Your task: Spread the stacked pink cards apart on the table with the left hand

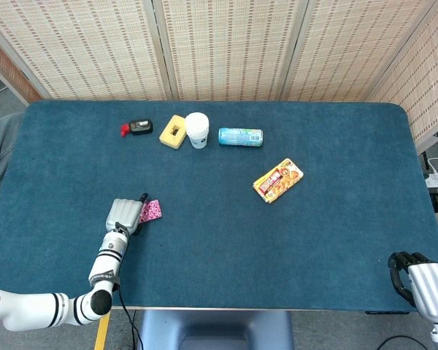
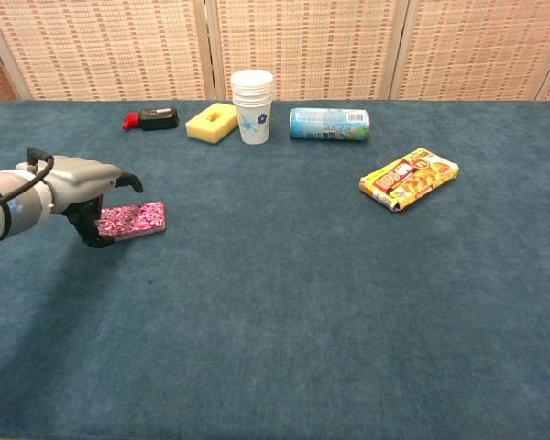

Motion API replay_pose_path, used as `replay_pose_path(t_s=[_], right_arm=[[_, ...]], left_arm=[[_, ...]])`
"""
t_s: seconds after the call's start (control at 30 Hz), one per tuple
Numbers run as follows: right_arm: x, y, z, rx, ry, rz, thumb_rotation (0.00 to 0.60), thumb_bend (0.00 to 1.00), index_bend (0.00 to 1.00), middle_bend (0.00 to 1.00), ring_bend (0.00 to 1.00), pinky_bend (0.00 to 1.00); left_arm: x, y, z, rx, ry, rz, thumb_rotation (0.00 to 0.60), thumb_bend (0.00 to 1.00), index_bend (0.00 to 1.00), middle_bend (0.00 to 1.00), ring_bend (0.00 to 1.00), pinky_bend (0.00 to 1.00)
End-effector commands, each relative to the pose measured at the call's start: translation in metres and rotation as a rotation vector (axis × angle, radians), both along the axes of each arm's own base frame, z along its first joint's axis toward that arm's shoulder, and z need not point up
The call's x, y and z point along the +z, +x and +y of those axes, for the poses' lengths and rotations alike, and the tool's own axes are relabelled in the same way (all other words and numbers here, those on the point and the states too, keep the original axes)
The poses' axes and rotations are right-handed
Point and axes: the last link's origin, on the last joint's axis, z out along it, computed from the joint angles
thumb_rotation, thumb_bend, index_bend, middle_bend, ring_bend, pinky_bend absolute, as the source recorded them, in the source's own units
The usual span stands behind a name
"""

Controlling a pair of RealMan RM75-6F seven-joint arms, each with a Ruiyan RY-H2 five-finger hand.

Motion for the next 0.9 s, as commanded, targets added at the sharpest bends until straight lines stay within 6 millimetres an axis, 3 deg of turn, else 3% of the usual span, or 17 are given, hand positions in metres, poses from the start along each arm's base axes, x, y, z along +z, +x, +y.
replay_pose_path(t_s=[0.03, 0.9], right_arm=[[0.0, 0.0, 0.0, 0.0, 0.001, 0.001, 0.6, 0.47, 0.66, 0.57, 0.57, 0.84], [0.001, 0.0, 0.0, -0.001, 0.004, -0.005, 0.6, 0.47, 0.66, 0.57, 0.57, 0.84]], left_arm=[[-0.001, 0.002, -0.001, 0.024, 0.012, 0.007, 0.6, 0.33, 0.13, 1.0, 1.0, 1.0], [-0.017, 0.011, 0.0, 0.085, 0.092, -0.004, 0.6, 0.33, 0.2, 1.0, 1.0, 1.0]])
